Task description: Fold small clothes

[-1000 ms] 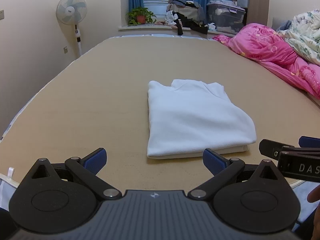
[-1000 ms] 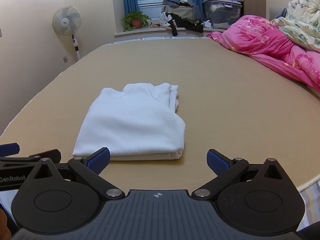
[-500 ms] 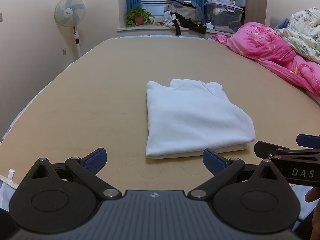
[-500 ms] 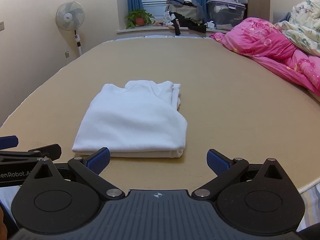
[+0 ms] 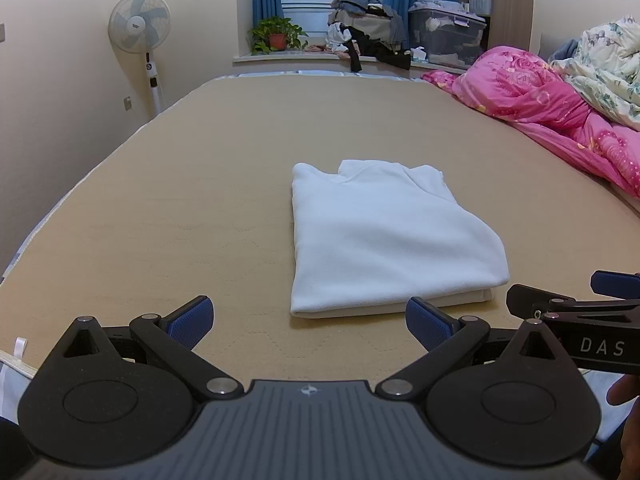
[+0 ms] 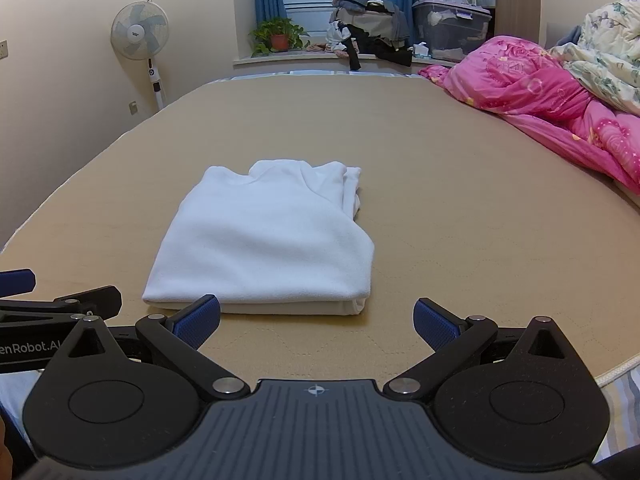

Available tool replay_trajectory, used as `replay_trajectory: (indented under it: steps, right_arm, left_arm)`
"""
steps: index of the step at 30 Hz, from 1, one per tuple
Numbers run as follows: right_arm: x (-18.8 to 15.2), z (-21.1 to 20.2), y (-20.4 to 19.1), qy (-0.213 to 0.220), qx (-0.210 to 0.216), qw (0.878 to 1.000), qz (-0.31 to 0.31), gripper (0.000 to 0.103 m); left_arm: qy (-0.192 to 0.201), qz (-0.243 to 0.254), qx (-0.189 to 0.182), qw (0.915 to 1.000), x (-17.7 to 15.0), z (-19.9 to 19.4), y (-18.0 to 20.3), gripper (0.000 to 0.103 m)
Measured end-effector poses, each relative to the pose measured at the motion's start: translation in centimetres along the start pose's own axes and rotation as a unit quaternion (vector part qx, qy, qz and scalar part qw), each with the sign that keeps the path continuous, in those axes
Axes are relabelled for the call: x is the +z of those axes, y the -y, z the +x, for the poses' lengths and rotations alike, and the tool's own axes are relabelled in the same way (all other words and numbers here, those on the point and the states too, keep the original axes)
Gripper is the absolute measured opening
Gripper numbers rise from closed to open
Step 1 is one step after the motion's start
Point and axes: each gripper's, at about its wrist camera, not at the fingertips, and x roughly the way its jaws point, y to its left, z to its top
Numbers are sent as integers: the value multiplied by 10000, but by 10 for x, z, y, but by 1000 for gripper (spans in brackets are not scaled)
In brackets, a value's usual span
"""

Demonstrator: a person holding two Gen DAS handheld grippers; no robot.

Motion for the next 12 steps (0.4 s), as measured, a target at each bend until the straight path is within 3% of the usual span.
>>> replay_trajectory:
  steps: [12]
  right_arm:
    - [0,0,1,-18,-3,10000,-11,102]
  left_arm:
    - [17,11,-15,10000,-1,0,-2,102]
